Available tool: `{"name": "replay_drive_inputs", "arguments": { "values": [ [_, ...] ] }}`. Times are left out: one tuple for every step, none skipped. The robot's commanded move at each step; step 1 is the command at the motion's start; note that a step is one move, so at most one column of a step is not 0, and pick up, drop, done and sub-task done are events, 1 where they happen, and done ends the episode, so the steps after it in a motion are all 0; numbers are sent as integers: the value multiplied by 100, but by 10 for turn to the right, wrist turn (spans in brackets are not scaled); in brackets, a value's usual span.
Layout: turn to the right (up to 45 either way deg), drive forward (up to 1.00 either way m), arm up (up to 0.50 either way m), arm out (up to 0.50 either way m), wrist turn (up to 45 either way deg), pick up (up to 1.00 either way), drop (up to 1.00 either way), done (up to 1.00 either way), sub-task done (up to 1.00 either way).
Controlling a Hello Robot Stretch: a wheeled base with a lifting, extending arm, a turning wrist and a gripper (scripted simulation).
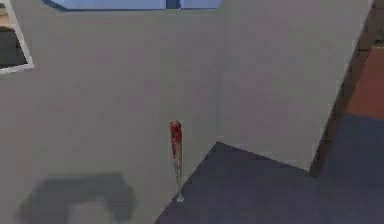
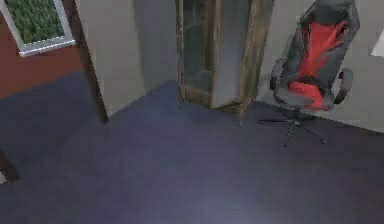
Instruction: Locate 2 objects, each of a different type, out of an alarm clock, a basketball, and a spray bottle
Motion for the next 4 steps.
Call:
{"name": "replay_drive_inputs", "arguments": {
  "values": [
    [450, 0, 0, 0, 0, 0, 0, 0, 0],
    [450, 0, 0, 0, 0, 0, 0, 0, 0],
    [390, 0, 0, 0, 0, 0, 0, 0, 0],
    [0, 75, 0, 0, 0, 0, 0, 0, 0]
  ]
}}
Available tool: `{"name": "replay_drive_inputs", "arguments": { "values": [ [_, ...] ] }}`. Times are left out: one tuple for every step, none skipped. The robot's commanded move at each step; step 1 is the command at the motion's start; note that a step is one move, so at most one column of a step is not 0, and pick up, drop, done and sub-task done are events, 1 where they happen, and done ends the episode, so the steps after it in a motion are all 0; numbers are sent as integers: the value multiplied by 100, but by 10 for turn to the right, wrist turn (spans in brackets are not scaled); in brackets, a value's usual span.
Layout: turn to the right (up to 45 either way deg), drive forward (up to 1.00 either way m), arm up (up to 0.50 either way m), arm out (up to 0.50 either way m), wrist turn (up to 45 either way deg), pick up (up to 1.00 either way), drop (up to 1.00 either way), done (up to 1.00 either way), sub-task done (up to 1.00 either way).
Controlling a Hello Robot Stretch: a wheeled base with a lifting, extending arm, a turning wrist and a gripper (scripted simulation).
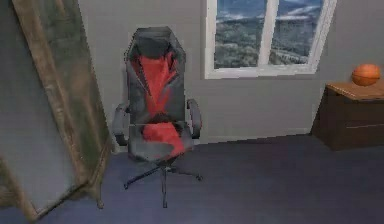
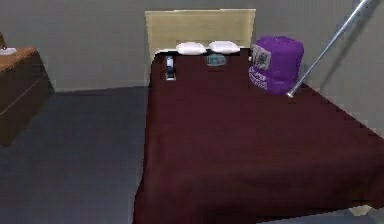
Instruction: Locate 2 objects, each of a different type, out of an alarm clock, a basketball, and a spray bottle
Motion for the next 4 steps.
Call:
{"name": "replay_drive_inputs", "arguments": {
  "values": [
    [180, 0, 0, 0, 0, 0, 0, 0, 0],
    [0, 65, 0, 0, 0, 0, 0, 0, 0],
    [450, 0, 0, 0, 0, 0, 0, 0, 0],
    [150, 0, 0, 0, 0, 0, 0, 0, 0]
  ]
}}
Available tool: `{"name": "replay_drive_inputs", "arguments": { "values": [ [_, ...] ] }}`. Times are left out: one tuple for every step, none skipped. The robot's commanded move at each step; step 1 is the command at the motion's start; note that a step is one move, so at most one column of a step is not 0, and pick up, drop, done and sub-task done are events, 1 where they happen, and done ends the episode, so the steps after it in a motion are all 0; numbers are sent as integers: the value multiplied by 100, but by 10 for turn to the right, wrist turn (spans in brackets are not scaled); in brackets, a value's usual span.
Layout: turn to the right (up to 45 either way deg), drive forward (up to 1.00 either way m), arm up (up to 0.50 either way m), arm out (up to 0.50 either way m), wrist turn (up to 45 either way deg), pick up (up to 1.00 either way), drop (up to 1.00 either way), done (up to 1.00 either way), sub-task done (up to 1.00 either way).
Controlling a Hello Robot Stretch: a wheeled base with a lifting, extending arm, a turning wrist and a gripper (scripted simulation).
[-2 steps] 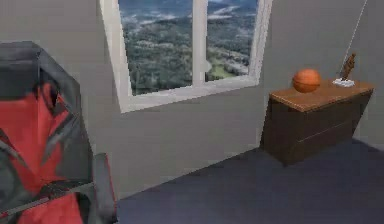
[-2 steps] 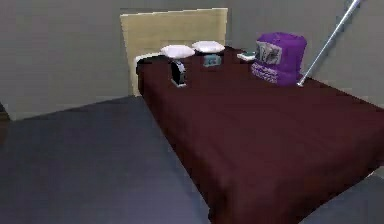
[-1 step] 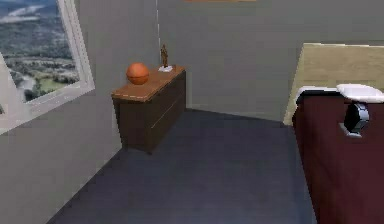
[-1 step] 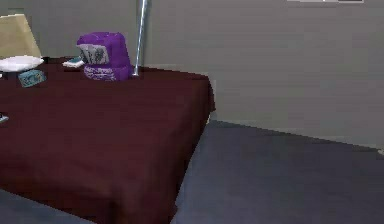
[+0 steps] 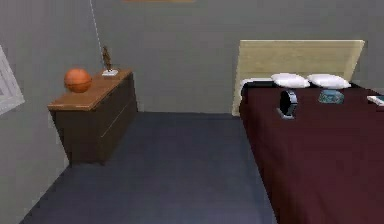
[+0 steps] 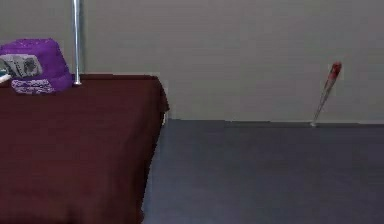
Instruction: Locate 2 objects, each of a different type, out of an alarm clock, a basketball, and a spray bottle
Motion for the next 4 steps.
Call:
{"name": "replay_drive_inputs", "arguments": {
  "values": [
    [0, 90, 0, 0, 0, 0, 0, 0, 0],
    [450, 0, 0, 0, 0, 0, 0, 0, 0],
    [0, 0, 0, 0, 0, 0, 0, 0, 100],
    [-450, 0, 0, 0, 0, 0, 0, 0, 0]
  ]
}}
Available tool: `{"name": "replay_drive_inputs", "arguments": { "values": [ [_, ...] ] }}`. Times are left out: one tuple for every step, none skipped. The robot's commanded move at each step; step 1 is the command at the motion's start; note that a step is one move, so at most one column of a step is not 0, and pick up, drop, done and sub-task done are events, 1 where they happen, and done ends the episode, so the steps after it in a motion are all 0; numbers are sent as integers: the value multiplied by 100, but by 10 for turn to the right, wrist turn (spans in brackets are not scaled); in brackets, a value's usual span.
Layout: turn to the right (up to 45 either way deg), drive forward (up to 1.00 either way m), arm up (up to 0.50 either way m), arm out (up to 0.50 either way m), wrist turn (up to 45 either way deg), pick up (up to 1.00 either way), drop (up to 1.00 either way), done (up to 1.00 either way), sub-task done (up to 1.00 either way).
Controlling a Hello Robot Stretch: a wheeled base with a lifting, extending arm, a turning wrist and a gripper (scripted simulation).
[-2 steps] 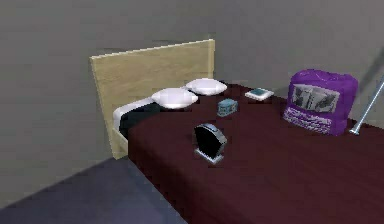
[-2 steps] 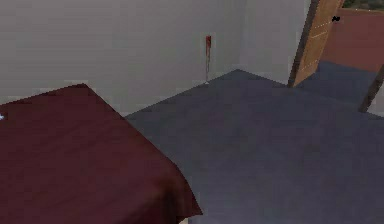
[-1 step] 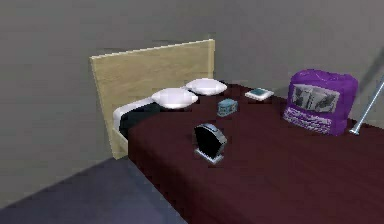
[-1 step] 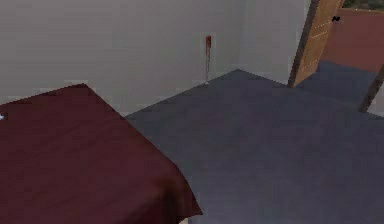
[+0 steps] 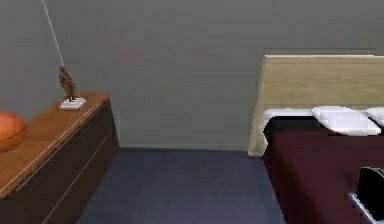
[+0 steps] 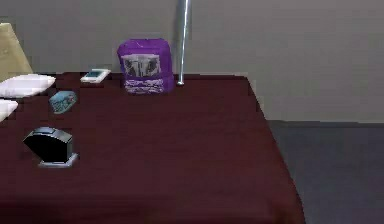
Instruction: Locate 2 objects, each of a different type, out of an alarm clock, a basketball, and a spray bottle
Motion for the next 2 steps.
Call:
{"name": "replay_drive_inputs", "arguments": {
  "values": [
    [-450, 0, 0, 0, 0, 0, 0, 0, 0],
    [-300, 0, 0, 0, 0, 0, 0, 0, 0]
  ]
}}
